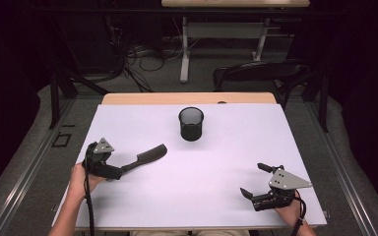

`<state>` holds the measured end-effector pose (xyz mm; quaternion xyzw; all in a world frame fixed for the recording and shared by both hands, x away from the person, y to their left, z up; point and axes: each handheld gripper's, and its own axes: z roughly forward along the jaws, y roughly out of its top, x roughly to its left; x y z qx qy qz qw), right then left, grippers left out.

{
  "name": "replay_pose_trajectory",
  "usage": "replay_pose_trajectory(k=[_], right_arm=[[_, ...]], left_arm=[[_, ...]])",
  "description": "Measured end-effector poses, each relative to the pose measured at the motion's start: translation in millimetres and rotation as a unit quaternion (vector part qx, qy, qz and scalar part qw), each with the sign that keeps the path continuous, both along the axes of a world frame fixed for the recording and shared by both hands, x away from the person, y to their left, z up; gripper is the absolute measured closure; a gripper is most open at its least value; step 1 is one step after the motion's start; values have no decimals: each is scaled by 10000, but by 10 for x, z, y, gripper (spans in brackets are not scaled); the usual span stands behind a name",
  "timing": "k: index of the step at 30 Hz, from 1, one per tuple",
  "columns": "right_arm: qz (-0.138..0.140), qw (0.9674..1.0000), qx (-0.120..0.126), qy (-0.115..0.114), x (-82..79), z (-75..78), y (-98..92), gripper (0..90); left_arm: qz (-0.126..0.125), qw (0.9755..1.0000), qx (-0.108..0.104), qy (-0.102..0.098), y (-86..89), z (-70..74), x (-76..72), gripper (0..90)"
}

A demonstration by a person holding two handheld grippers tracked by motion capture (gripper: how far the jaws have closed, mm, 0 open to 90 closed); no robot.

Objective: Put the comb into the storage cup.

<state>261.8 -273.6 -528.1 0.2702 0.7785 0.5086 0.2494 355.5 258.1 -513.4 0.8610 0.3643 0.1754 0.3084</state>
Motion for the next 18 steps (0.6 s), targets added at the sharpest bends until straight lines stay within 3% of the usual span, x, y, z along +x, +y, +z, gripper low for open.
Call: replay_pose_trajectory(k=[5,18], right_arm=[[0,10000,13,-4,-3,1,-1,5],[8,10000,20,26,-1,-3,6,5]], left_arm=[[22,10000,66,25,-25,7,5,3],[-127,9994,302,134,-82,16,18,2]])
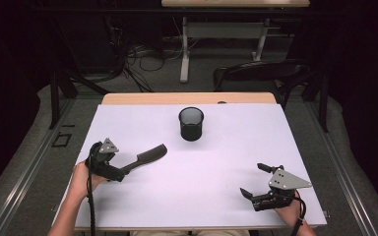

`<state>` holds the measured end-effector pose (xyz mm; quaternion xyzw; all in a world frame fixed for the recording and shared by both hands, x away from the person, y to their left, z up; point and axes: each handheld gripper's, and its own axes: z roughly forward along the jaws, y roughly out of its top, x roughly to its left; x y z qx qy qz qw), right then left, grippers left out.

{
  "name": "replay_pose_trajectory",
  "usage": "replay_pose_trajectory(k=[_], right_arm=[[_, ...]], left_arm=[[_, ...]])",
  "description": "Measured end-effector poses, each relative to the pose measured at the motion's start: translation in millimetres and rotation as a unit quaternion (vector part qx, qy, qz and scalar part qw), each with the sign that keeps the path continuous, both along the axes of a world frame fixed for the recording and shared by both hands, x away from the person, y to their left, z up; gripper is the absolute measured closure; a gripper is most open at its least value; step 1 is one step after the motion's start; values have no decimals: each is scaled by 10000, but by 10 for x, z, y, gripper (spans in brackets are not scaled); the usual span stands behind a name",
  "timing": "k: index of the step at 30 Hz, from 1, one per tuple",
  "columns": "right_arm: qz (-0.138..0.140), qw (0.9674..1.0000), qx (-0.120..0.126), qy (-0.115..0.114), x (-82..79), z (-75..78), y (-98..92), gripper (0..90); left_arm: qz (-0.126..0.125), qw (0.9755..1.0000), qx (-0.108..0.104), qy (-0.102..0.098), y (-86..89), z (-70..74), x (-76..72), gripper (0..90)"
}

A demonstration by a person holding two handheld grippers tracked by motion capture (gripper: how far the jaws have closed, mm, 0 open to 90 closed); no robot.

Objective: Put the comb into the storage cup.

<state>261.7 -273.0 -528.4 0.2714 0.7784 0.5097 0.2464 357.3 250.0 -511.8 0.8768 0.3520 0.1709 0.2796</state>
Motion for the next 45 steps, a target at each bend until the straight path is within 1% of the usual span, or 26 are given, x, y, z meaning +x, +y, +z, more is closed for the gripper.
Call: replay_pose_trajectory(k=[4,7,14,22,28,33,35,38,40,41,45], right_arm=[[3,10000,-2,-3,0,0,0,6],[1,10000,-5,-17,-2,2,-2,5],[-1,10000,-15,8,0,0,3,5],[0,10000,-10,10,5,-4,7,6],[4,10000,5,41,3,-6,10,6],[10,10000,-6,20,5,-5,5,6],[10,10000,-10,14,6,-5,4,6],[3,10000,18,16,7,-4,6,6],[18,10000,2,15,5,-2,10,6],[27,10000,-9,48,4,-1,10,6],[29,10000,0,28,8,-6,14,6]], left_arm=[[-48,10000,58,12,-29,8,6,2],[-72,10000,40,29,-28,16,7,2],[-89,9999,69,57,-23,19,9,2],[-178,9995,206,169,-67,13,26,0],[-309,9985,357,268,-123,11,53,0],[-418,9973,495,344,-162,18,71,0],[-441,9971,522,340,-174,21,73,0],[-489,9966,536,393,-188,31,88,0],[-559,9956,612,443,-212,46,94,0],[-588,9954,618,442,-226,53,93,0],[-702,9939,686,496,-254,78,114,0]])
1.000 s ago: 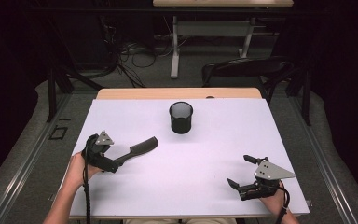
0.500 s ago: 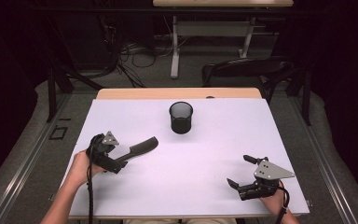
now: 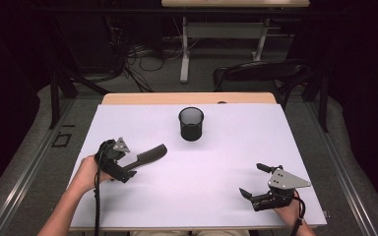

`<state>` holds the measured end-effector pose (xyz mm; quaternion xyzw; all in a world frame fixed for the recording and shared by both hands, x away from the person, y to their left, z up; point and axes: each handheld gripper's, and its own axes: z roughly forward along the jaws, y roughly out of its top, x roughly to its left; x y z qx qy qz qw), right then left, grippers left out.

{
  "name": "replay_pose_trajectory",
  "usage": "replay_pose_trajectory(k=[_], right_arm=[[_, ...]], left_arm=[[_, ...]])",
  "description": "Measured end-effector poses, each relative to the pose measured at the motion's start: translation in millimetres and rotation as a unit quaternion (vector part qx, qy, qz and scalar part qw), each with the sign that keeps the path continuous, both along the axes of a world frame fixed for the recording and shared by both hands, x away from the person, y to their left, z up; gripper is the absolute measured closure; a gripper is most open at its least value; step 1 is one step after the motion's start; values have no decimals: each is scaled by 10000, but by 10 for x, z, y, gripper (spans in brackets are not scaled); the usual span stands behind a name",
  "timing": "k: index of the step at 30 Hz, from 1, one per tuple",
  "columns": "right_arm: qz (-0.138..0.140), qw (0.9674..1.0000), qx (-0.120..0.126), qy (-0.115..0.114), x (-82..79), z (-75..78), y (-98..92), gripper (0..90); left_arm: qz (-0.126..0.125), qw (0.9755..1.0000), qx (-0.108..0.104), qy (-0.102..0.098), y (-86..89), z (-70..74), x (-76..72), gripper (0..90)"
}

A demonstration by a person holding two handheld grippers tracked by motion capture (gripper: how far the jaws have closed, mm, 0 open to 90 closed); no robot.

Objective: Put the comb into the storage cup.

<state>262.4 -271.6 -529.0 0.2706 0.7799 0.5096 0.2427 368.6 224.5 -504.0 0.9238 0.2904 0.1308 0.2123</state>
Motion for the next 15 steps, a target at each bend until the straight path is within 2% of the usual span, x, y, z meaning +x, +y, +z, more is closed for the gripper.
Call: replay_pose_trajectory(k=[5,12,15], right_arm=[[5,10000,-4,12,0,-1,-4,6],[29,10000,-13,13,2,-4,2,6],[31,10000,18,46,4,-5,-4,6]], left_arm=[[-69,9998,124,166,-40,-34,35,0],[-85,9992,253,286,-61,-78,85,5],[-206,9985,365,350,-64,-79,103,69]])
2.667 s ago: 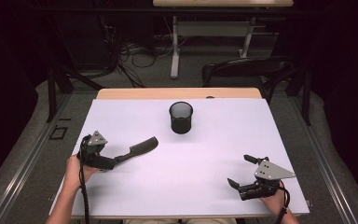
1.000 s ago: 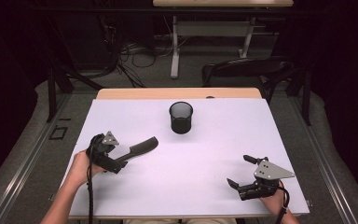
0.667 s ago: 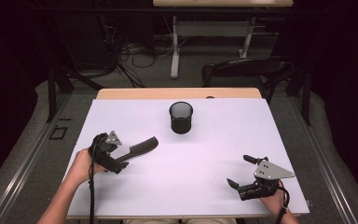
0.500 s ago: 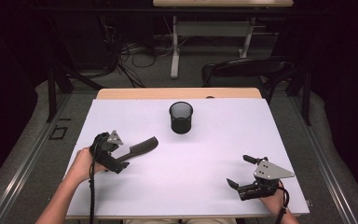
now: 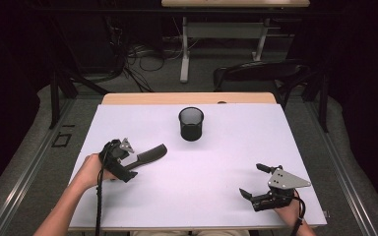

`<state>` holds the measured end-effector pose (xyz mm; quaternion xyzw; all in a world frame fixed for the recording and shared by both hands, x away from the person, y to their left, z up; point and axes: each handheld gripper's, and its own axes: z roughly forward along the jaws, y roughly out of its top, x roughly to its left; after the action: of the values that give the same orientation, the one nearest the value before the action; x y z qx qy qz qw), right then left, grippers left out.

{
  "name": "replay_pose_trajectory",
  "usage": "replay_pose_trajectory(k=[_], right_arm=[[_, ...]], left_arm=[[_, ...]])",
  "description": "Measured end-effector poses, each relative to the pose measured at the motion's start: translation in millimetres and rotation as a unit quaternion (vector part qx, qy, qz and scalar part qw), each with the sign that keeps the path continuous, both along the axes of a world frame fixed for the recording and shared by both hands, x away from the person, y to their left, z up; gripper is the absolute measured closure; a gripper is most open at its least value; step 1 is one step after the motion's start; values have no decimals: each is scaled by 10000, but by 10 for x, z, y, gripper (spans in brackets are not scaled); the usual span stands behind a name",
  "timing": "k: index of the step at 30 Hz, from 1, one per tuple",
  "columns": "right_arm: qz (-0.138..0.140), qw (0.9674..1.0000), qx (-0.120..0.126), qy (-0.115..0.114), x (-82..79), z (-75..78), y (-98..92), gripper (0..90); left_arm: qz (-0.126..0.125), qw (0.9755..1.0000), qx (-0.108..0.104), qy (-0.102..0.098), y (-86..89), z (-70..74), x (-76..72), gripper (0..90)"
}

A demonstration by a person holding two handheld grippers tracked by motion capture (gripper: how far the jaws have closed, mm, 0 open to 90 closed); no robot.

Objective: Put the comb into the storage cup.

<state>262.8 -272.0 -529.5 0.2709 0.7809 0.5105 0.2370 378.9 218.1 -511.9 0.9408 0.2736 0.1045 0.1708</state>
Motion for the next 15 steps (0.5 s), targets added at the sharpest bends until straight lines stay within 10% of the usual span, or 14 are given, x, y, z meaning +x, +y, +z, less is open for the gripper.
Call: replay_pose_trajectory(k=[15], right_arm=[[38,10000,-2,26,6,-4,4,6]], left_arm=[[-161,9983,466,301,-95,2,130,442]])
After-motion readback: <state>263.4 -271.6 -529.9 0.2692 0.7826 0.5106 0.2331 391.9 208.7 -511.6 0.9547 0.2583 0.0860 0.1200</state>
